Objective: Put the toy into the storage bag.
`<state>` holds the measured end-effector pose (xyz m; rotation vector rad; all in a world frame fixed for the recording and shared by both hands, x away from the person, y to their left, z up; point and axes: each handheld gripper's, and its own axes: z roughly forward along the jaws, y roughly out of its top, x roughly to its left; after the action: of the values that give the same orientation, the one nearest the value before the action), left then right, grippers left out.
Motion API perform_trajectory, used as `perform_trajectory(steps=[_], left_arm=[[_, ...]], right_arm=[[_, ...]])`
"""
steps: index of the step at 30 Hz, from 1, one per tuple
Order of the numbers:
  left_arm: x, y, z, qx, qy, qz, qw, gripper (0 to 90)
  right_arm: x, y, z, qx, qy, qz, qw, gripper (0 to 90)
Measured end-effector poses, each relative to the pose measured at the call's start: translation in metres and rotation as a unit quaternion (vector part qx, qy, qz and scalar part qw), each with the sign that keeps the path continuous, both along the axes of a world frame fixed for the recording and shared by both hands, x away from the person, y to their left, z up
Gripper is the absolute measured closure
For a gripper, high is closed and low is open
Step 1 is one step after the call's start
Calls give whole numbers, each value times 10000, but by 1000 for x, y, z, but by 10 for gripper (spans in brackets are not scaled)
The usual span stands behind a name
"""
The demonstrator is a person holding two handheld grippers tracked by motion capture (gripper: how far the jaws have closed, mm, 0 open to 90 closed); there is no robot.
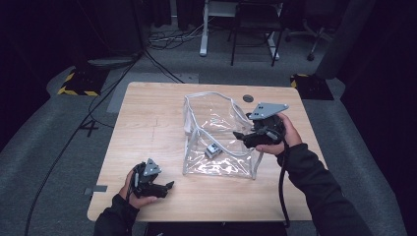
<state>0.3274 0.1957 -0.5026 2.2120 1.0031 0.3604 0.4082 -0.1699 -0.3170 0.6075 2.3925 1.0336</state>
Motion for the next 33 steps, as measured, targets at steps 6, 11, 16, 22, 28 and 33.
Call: perform_trajectory(steps=[6, 11, 16, 22, 28, 33], left_arm=[[0, 0, 0, -1, 1, 0, 10000, 148], [0, 0, 0, 1, 0, -1, 10000, 148], [0, 0, 0, 1, 0, -1, 10000, 148], [0, 0, 0, 1, 0, -1, 10000, 148], [0, 0, 0, 1, 1, -1, 10000, 148], [0, 0, 0, 0, 1, -1, 10000, 148]], right_arm=[[0, -6, 3, 143, -135, -90, 9998, 248], [1, -10, 4, 168, -136, -159, 9996, 245], [4, -16, 3, 247, -123, -264, 9993, 244], [6, -21, 4, 316, -134, -351, 9988, 244], [7, -27, 4, 357, -129, -434, 9983, 243], [9, -34, 5, 437, -116, -510, 9977, 243]])
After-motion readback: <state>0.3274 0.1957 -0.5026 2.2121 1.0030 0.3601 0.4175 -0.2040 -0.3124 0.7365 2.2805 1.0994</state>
